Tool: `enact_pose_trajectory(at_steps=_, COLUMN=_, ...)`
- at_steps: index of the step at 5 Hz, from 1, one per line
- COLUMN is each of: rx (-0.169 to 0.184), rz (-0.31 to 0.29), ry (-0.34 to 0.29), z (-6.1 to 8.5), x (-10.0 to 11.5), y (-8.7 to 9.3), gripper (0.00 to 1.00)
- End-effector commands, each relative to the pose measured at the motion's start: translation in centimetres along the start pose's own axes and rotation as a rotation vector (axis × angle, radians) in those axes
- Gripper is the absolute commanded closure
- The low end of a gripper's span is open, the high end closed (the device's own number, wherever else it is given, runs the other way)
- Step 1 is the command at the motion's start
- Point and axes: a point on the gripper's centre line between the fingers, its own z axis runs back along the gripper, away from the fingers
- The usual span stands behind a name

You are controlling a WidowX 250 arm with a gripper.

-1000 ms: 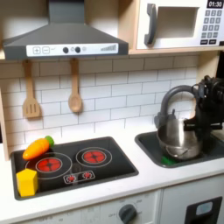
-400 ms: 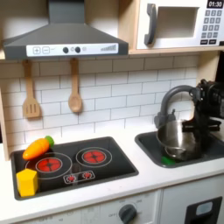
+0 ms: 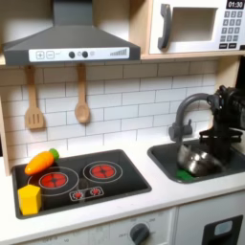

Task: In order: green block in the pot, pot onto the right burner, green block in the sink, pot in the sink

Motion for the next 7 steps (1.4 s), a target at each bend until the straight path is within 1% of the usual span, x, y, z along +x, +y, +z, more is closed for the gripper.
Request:
enact_pose_trajectory(at_steps=1, rx=0.012, rz=0.025, ry=-0.020, z=2.0, x=-0.7, y=0.5, gripper=0.00)
enact_pose_trajectory(at_steps=2, rx=0.016, rz=0.033, ry=-0.058, z=4.3, x=-1.1, y=0.3, gripper=0.00)
enact_pose_trajectory(at_steps=3, rx=0.043, rz=0.033, ry=-0.059, z=5.4, x=-1.7, y=0.7, gripper=0.00)
enact_pose_trajectory(at_steps=4, rx=0.070, rz=0.126, ry=-0.057, z=7.1, x=-2.4, y=2.1, gripper=0.00)
enact_pose_trajectory(at_steps=5, rx=0.069, rz=0.113, ry=-0.058, z=7.0, x=-2.4, y=2.0, gripper=0.00)
enact_pose_trajectory(at_steps=7, rx=0.072, rz=0.120, ry=-0.054, z=7.0, x=-2.5, y=2.1, gripper=0.00)
